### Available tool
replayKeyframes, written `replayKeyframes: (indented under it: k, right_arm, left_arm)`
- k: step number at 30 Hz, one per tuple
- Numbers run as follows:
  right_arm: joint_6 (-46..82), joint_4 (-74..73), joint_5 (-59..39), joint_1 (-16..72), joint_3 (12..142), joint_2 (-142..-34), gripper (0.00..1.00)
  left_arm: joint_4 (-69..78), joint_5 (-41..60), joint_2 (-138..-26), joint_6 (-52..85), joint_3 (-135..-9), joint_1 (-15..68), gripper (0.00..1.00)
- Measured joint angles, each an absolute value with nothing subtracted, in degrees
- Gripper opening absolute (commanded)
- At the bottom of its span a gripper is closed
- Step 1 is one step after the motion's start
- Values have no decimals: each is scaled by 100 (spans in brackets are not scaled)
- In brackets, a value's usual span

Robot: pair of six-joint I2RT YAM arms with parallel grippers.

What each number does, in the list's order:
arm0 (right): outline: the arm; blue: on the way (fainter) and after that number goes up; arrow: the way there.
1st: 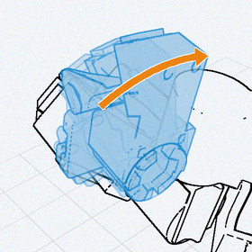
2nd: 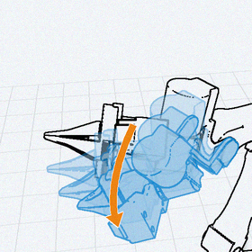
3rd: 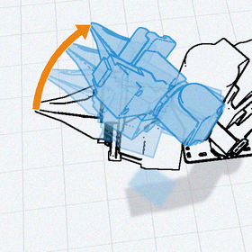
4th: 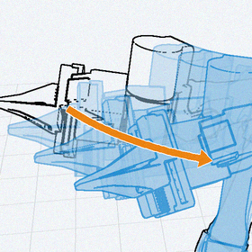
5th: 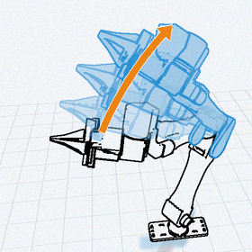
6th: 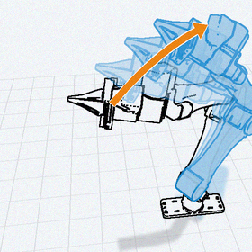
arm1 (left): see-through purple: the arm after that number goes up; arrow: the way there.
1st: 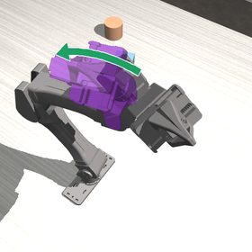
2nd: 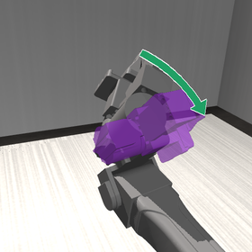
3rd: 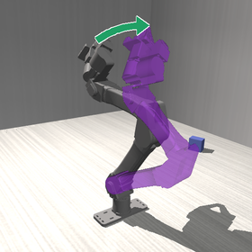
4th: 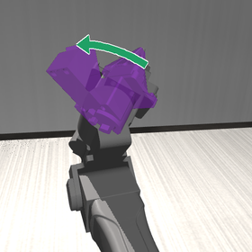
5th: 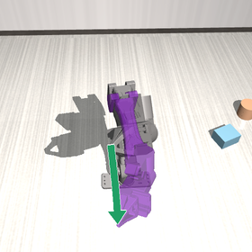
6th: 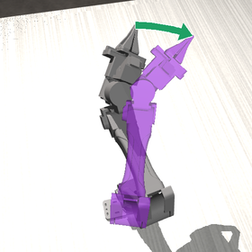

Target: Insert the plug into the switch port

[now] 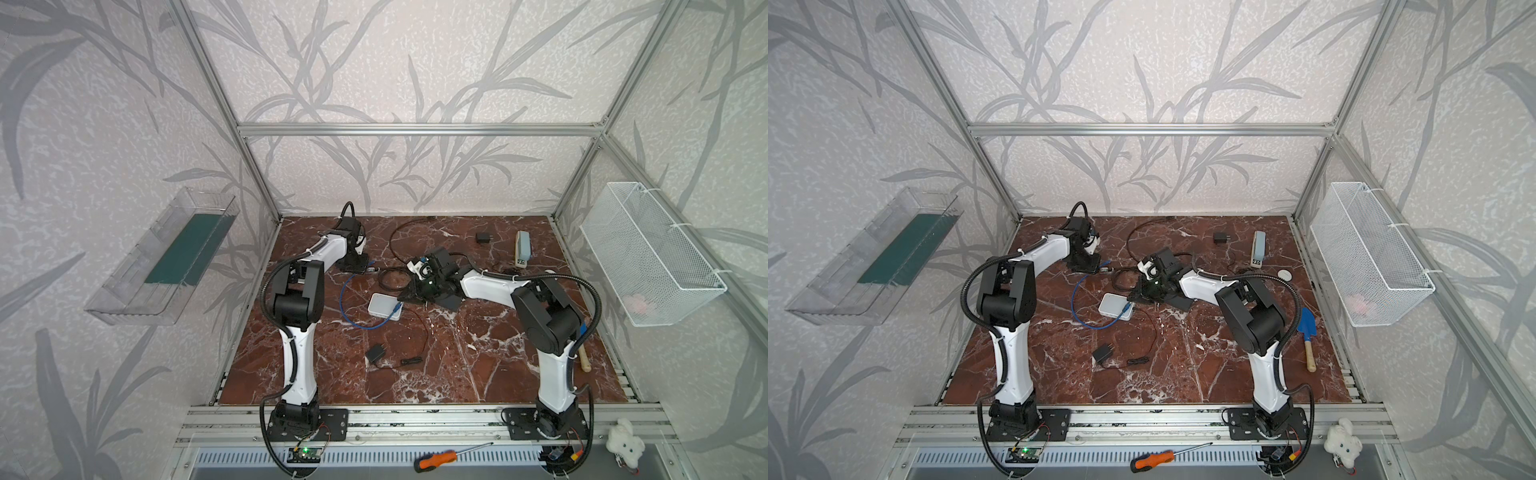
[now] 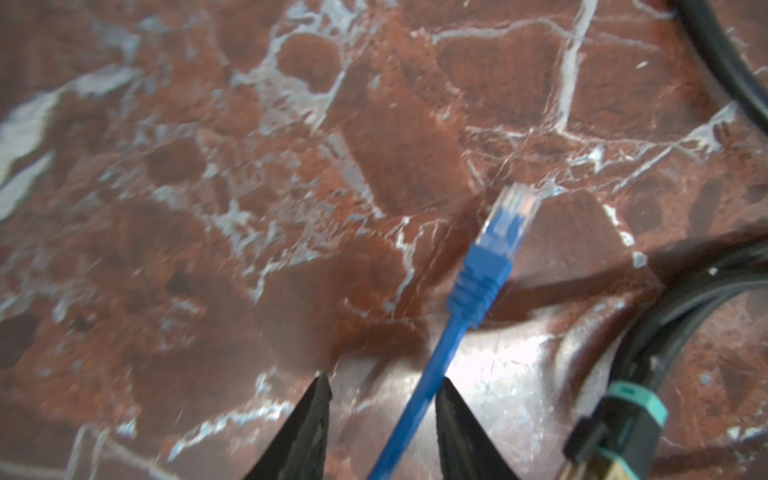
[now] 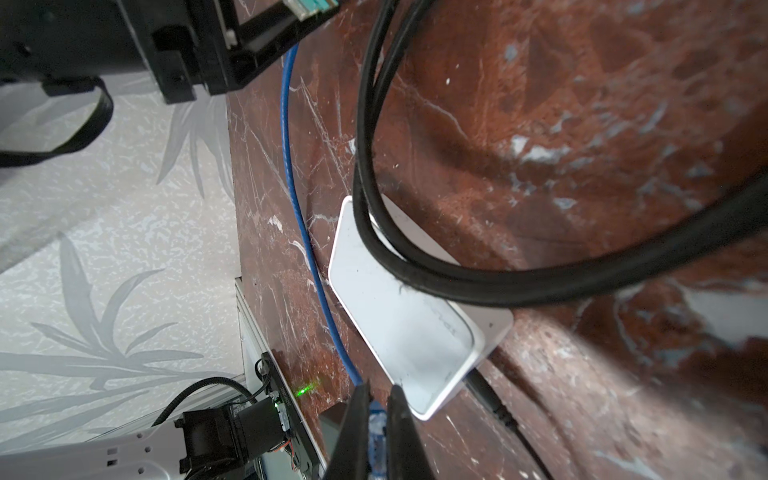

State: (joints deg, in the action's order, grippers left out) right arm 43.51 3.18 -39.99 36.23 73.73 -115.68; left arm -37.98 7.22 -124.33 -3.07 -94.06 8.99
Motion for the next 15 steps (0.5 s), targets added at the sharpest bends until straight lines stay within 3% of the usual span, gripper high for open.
replayKeyframes:
  k: [9, 15]
  right_arm:
    - [4167, 357, -4187, 3684, 7279, -11351, 8]
    - [3833, 642, -4222, 3708, 6930, -11000, 11]
  left_arm:
    - [-4042, 897, -12547, -541, -9559, 899, 12]
    - [-4077, 891, -12232, -548, -9229, 816, 8]
